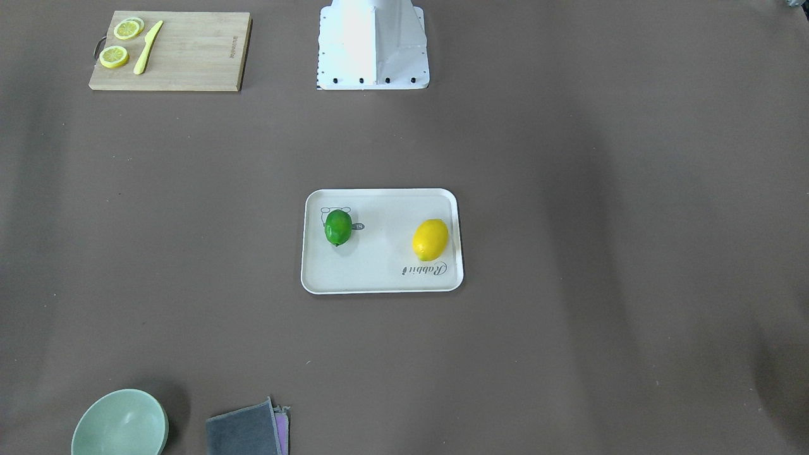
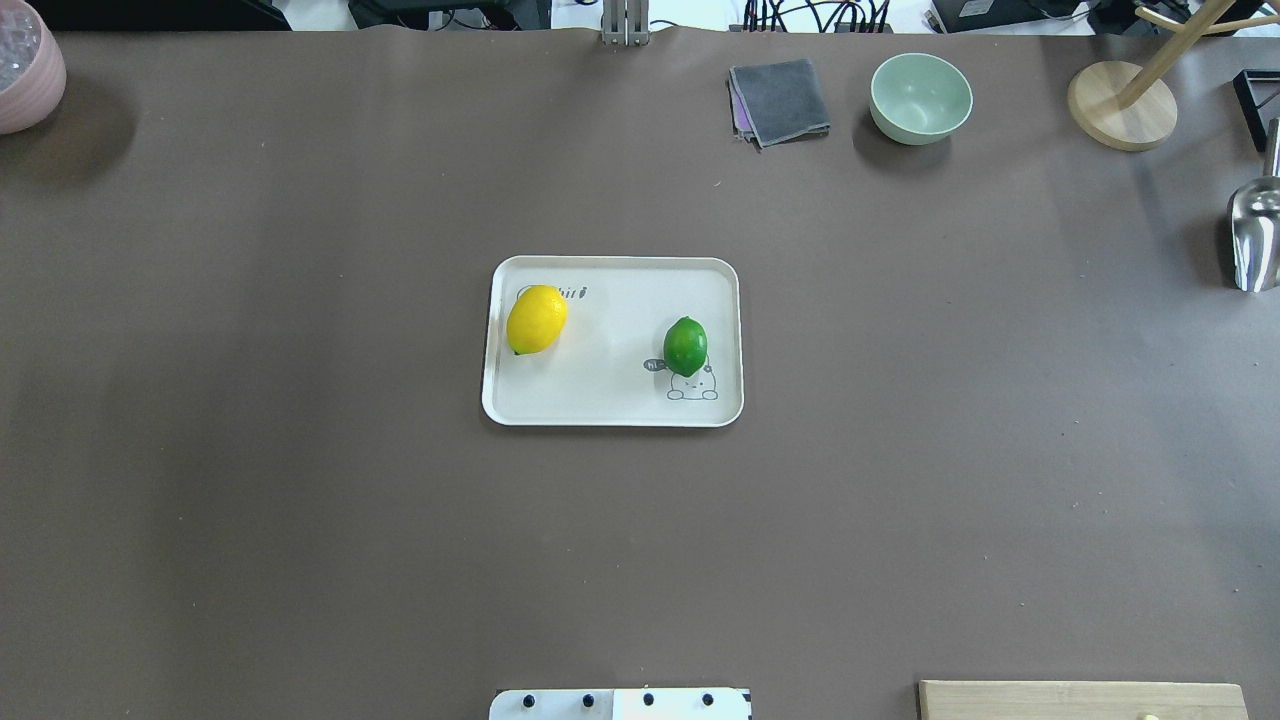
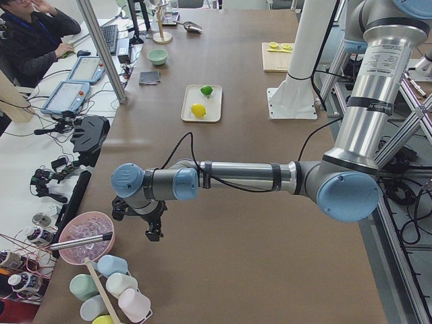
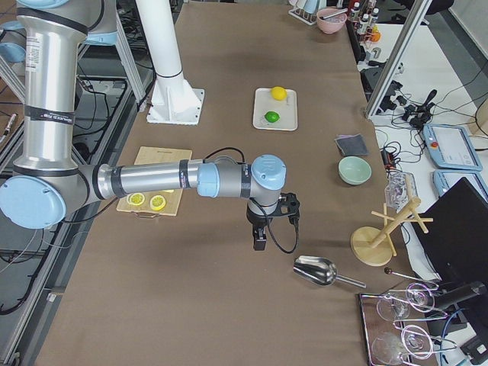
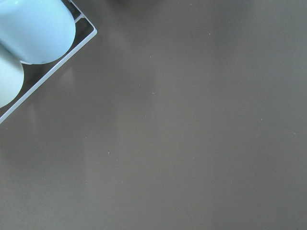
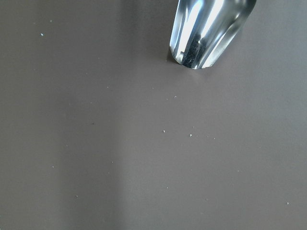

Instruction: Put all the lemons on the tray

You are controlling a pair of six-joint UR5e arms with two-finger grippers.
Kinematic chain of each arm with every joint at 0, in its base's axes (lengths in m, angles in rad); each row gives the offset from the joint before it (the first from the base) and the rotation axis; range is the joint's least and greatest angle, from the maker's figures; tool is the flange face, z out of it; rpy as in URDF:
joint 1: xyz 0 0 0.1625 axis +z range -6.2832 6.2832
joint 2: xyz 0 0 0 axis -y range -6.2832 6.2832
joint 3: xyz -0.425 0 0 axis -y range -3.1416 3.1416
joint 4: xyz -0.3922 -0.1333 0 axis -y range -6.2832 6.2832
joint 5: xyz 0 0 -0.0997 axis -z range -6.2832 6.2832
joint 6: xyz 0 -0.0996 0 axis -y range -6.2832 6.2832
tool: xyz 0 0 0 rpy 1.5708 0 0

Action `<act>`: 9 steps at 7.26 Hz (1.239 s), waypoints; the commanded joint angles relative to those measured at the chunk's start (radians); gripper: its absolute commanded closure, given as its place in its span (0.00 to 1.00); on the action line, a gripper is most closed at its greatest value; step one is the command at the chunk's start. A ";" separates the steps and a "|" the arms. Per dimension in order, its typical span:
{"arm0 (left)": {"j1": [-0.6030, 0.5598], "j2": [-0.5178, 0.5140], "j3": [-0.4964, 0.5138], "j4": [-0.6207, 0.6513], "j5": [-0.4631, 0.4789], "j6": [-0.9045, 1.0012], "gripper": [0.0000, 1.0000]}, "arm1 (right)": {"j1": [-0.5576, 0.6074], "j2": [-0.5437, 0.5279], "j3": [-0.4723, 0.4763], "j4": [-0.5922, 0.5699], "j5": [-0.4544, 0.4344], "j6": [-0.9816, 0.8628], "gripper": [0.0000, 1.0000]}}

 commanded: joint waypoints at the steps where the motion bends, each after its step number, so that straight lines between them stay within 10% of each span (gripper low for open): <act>1: -0.007 0.012 -0.018 0.000 0.000 -0.007 0.02 | -0.002 0.007 -0.002 0.002 0.006 0.004 0.00; 9: -0.008 0.057 -0.066 -0.047 0.002 -0.010 0.02 | -0.004 0.005 -0.007 0.007 0.010 0.005 0.00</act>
